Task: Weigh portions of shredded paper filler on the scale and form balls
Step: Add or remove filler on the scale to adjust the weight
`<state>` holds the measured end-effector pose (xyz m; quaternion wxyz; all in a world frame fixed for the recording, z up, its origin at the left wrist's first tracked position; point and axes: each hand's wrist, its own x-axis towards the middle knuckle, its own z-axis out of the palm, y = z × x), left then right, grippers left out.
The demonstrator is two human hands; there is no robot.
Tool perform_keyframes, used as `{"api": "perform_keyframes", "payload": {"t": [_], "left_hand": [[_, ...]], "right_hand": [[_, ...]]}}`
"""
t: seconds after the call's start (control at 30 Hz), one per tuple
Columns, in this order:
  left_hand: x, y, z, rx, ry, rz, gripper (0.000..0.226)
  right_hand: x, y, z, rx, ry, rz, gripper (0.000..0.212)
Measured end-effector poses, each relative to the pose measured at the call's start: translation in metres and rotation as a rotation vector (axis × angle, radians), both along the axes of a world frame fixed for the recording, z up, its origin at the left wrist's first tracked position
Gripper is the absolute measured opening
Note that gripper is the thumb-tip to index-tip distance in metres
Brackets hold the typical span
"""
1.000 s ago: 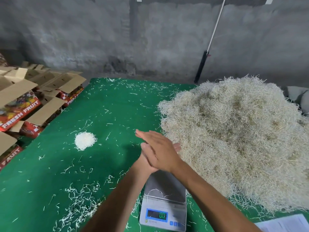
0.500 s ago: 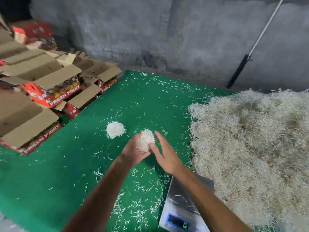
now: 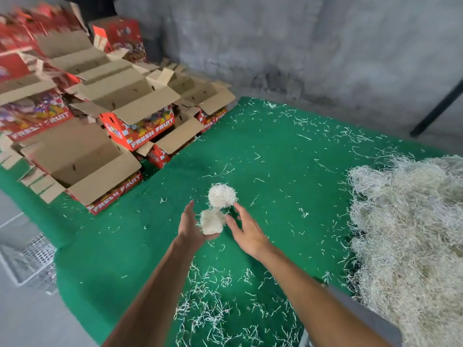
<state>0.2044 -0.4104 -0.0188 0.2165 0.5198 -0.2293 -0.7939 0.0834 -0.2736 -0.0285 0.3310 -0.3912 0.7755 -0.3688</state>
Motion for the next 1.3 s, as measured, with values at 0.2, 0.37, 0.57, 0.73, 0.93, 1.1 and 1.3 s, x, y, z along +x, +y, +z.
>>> {"api": "perform_keyframes", "payload": {"t": [0.2, 0.37, 0.57, 0.73, 0.93, 1.1, 1.3], "left_hand": [[-0.007, 0.023, -0.007, -0.005, 0.198, -0.177, 0.053], [-0.043, 0.061, 0.016, -0.001, 0.338, -0.351, 0.058], [-0.11, 0.153, 0.049, -0.087, 0.348, -0.597, 0.059], [-0.156, 0.25, 0.061, -0.231, 0.402, -0.823, 0.058], [-0.203, 0.366, 0.066, -0.707, 0.335, -1.017, 0.029], [-0.234, 0.435, 0.069, -0.889, 0.36, -1.081, 0.026], [-0.293, 0.482, 0.115, -1.12, 0.412, -1.149, 0.042]], "right_hand": [[-0.011, 0.011, -0.01, -0.021, 0.01, -0.042, 0.079], [-0.03, 0.058, 0.014, -0.128, 0.075, -0.178, 0.069], [-0.066, 0.173, 0.056, -0.224, 0.122, -0.442, 0.081], [-0.095, 0.292, 0.075, -0.333, 0.199, -0.695, 0.079], [-0.109, 0.424, 0.068, -0.337, 0.263, -0.998, 0.076], [-0.123, 0.496, 0.066, -0.306, 0.321, -1.097, 0.077], [-0.183, 0.538, 0.111, -0.202, 0.549, -1.05, 0.072]]}}
